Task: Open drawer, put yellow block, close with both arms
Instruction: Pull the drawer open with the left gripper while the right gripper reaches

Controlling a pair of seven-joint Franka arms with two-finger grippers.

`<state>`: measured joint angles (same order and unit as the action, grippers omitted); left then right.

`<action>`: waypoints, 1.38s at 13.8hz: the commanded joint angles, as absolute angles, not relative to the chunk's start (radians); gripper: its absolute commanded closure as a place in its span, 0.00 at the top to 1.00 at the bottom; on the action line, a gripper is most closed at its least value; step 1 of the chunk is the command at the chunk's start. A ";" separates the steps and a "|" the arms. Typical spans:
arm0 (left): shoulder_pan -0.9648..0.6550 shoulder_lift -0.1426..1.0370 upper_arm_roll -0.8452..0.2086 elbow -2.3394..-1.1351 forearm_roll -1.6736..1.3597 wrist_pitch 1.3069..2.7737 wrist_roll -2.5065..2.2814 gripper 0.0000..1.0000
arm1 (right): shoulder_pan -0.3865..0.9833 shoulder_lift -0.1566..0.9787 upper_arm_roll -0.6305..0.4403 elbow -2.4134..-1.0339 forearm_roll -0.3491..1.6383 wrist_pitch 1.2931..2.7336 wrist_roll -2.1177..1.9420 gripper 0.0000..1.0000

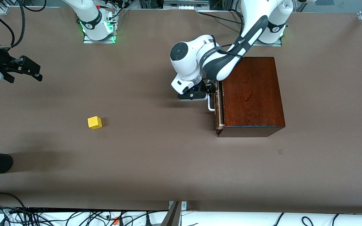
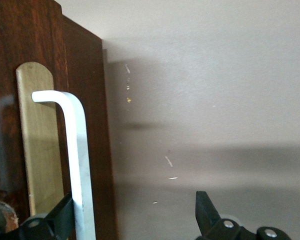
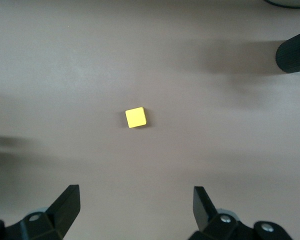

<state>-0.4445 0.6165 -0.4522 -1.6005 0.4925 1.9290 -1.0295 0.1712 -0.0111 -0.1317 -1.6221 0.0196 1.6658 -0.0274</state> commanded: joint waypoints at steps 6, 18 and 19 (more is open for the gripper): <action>-0.515 0.701 -0.457 -1.482 0.502 1.931 -1.088 1.00 | 0.161 -0.005 -0.126 -1.605 0.031 1.652 -0.055 1.00; -0.577 0.764 -0.457 -1.364 0.471 1.933 -1.120 1.00 | 0.161 0.034 -0.126 -1.600 0.031 1.697 -0.117 1.00; -0.581 0.772 -0.457 -1.349 0.466 1.933 -1.120 1.00 | 0.161 0.034 -0.126 -1.601 0.034 1.698 -0.112 1.00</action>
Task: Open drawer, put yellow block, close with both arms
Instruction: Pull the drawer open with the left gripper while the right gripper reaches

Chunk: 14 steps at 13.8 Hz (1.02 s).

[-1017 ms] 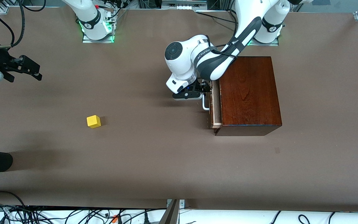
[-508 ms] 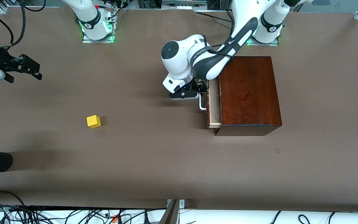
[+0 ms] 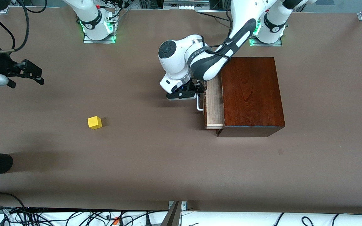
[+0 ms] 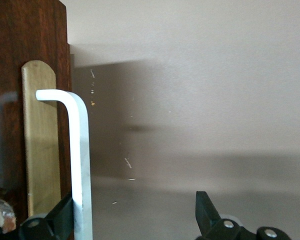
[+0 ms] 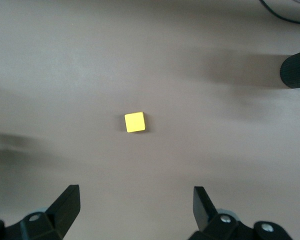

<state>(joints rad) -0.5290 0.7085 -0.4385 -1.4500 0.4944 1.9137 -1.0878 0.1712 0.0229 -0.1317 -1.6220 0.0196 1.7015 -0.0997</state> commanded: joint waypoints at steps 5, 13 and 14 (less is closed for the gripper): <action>-0.604 0.791 -0.457 -1.304 0.465 1.933 -1.135 1.00 | 0.155 0.101 -0.127 -1.600 0.034 1.703 -0.124 1.00; -0.644 0.836 -0.457 -1.217 0.463 1.933 -1.164 1.00 | 0.149 0.213 -0.126 -1.601 0.035 1.706 -0.228 1.00; -0.647 0.841 -0.457 -1.213 0.460 1.934 -1.172 1.00 | 0.149 0.216 -0.126 -1.601 0.037 1.709 -0.241 1.00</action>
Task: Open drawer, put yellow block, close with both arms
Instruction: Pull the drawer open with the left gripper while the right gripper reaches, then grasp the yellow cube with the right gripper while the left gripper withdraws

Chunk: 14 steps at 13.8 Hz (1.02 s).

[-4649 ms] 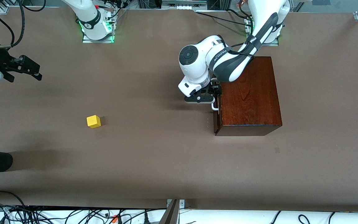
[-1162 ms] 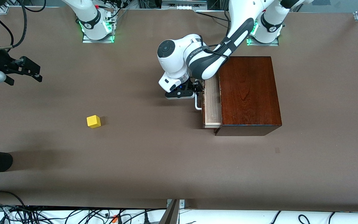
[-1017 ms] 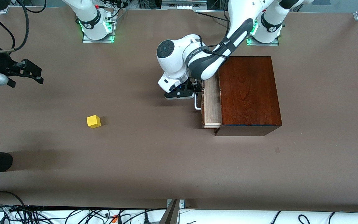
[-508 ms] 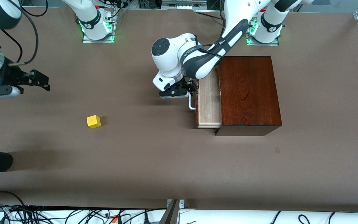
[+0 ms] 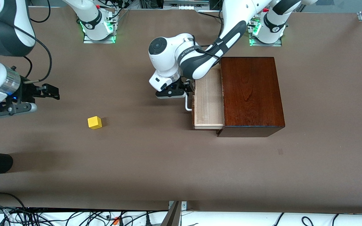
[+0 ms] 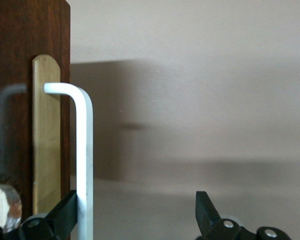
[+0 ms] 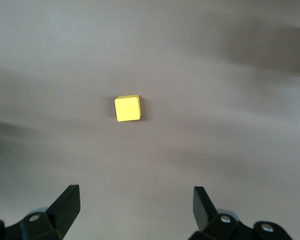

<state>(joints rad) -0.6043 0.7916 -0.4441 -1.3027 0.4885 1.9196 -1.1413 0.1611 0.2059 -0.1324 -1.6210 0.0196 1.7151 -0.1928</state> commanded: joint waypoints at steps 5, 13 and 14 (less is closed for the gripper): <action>-0.628 0.815 -0.457 -1.207 0.445 1.934 -1.170 1.00 | 0.149 0.268 -0.126 -1.605 0.064 1.727 -0.247 1.00; -0.212 0.404 -0.541 -1.339 0.092 1.660 -0.792 1.00 | 0.164 0.451 -0.098 -1.670 0.106 1.962 -0.247 1.00; -0.160 0.373 -0.543 -1.354 0.072 1.637 -0.737 1.00 | 0.164 0.465 -0.092 -1.686 0.106 1.998 -0.247 1.00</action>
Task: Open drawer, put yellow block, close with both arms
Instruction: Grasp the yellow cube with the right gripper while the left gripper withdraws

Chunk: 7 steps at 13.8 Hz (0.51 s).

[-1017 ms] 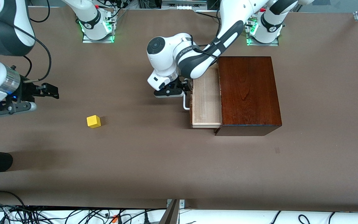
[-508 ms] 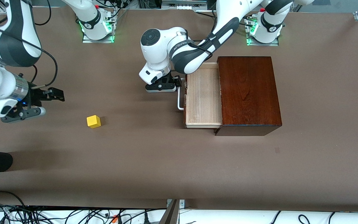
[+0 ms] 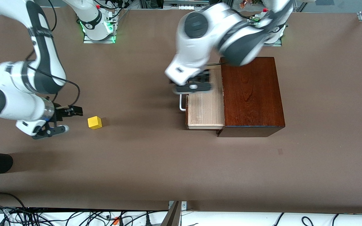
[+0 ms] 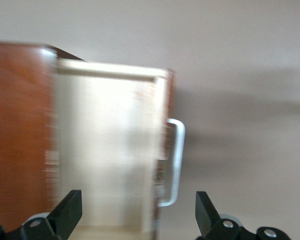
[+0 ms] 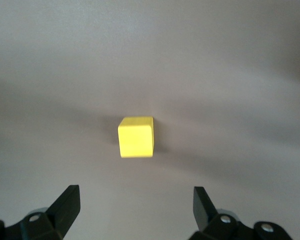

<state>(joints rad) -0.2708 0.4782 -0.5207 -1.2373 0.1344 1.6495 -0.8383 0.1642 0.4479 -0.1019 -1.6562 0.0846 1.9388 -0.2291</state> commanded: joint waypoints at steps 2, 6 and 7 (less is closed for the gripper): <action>-0.083 0.335 -0.543 -1.373 0.055 1.592 -0.642 1.00 | 0.164 0.480 -0.077 -1.726 0.106 2.071 -0.245 1.00; 0.044 0.267 -0.543 -1.407 0.052 1.563 -0.546 1.00 | 0.164 0.500 -0.069 -1.816 0.106 2.212 -0.244 1.00; 0.075 0.256 -0.543 -1.411 0.045 1.562 -0.499 1.00 | 0.164 0.500 -0.068 -1.831 0.106 2.226 -0.244 1.00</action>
<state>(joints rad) 0.0035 0.3255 -0.5279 -1.3467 0.0731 1.5641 -0.5774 0.1663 0.5174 -0.0731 -1.7798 0.0848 2.1791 -0.2291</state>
